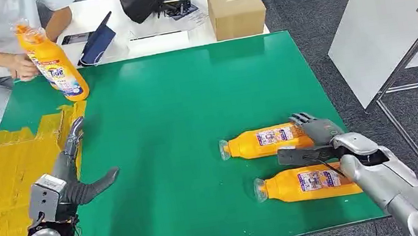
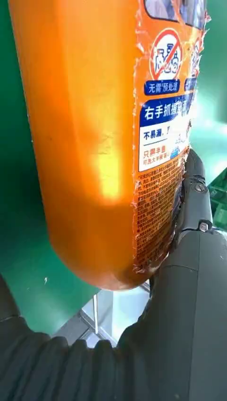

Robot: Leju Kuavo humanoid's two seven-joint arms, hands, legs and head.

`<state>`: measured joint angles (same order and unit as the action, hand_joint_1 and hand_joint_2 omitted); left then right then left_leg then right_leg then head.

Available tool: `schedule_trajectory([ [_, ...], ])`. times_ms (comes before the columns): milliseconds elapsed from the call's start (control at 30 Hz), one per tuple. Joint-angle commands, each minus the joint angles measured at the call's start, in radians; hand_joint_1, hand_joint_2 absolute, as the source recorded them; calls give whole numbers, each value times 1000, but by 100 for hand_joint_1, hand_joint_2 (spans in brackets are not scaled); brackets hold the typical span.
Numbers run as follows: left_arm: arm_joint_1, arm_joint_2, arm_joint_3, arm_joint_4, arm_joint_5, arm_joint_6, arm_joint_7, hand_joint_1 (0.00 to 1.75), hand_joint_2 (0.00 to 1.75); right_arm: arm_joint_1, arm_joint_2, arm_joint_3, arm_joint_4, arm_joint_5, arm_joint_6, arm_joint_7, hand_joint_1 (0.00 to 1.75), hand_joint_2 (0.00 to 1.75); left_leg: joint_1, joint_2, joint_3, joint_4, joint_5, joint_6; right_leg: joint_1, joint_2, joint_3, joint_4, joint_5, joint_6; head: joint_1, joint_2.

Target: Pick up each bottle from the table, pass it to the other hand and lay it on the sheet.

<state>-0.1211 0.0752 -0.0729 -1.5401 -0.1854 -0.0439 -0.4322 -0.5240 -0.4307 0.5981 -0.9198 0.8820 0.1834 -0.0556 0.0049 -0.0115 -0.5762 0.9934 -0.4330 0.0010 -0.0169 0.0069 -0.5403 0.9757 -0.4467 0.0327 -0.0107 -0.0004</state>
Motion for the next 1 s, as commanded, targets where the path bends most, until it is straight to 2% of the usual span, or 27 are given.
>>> schedule_trajectory([
  [33,-62,2,-37,92,11,-7,3,0,175,-89,-14,137,132,-10,50,-25,0,0,1,0,3,0,-1,0,1,-2,4,-2,-1,-2,0,0],
  [233,-66,2,-39,92,13,-6,2,0,175,-98,-18,153,134,-13,58,-31,0,0,1,0,3,-1,-1,0,1,-1,4,-2,0,-1,0,0],
  [267,-66,4,-41,92,15,-6,1,0,175,-100,-18,159,135,-15,57,-34,0,175,2,-1,4,-1,-1,0,2,-2,5,-3,-1,-2,0,0],
  [400,-67,4,-42,92,16,-5,1,0,175,-103,-16,165,136,-20,58,-36,0,175,1,0,3,-1,-1,0,2,-2,4,-2,0,-2,0,0],
  [433,-68,5,-44,93,17,-5,0,0,175,-108,-20,177,137,-25,66,-42,23,175,1,-1,3,0,0,0,1,-2,4,-1,0,-1,0,0],
  [467,-70,5,-46,96,18,-5,0,0,175,-111,-24,184,137,-28,71,-47,138,175,1,-1,4,-1,-1,0,1,-2,5,-2,-1,-2,0,0],
  [500,-74,6,-48,101,19,-5,0,0,175,-116,-34,199,134,-33,81,-60,175,175,1,-1,3,0,0,0,1,-2,4,-1,0,-1,0,0],
  [667,-71,11,-53,97,22,-2,-2,0,175,-115,-31,214,127,-60,48,-69,175,175,2,-1,4,-1,-1,0,2,-3,5,-3,0,-2,0,0],
  [767,-53,12,-47,77,21,-1,-1,0,175,-84,6,175,108,-81,-50,-68,175,175,2,1,5,-1,-1,0,2,-1,6,-3,0,-2,0,0],
  [933,-47,12,-45,69,21,0,-1,0,175,-75,11,171,97,-79,-65,-62,175,175,1,2,4,-1,-1,0,2,0,5,-2,0,-2,0,0],
  [1000,-40,9,-39,60,18,2,3,0,175,-49,28,133,76,-78,-120,-51,175,175,1,2,5,-1,-1,0,2,0,5,-2,0,-2,0,0],
])
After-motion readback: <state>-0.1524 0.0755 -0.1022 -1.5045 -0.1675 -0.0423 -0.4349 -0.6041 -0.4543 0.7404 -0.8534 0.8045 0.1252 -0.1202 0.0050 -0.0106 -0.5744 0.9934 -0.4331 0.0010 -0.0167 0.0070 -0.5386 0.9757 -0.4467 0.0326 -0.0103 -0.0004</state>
